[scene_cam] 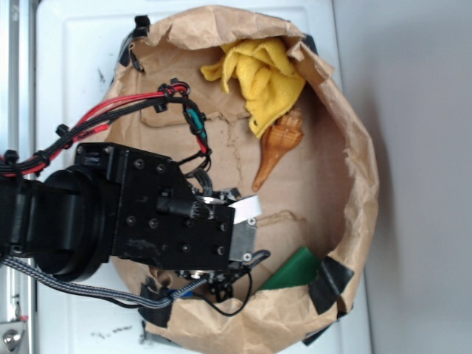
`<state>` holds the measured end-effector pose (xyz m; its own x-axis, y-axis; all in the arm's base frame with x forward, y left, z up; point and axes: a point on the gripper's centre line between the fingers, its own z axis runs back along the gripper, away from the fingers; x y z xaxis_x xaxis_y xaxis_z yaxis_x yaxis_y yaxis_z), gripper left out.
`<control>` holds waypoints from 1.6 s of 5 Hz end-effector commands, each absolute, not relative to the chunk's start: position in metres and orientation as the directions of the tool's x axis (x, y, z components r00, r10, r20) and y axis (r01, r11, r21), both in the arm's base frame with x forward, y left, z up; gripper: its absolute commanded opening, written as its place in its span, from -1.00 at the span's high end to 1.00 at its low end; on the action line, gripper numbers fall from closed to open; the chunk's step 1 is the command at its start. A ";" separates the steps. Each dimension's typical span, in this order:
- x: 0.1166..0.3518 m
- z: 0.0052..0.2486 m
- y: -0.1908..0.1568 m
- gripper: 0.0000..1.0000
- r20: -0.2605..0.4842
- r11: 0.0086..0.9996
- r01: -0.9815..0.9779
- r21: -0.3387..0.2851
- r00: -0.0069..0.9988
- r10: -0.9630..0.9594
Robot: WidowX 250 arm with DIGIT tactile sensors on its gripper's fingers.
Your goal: Grab the wood chip.
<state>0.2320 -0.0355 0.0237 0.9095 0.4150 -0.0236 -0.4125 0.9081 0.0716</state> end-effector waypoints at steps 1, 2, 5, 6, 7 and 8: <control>0.243 0.023 -0.021 1.00 -0.007 0.882 -0.461 0.091 0.886 0.464; 0.243 0.023 -0.021 1.00 0.005 0.880 -0.467 0.091 0.883 0.468; 0.253 0.114 0.010 1.00 -0.050 0.828 -0.554 -0.085 0.833 0.551; 0.255 0.140 0.022 1.00 -0.086 0.813 -0.570 -0.116 0.822 0.563; 0.253 0.154 0.028 1.00 -0.057 0.800 -0.585 -0.134 0.811 0.583; 0.251 0.154 0.028 1.00 -0.021 0.793 -0.598 -0.116 0.800 0.600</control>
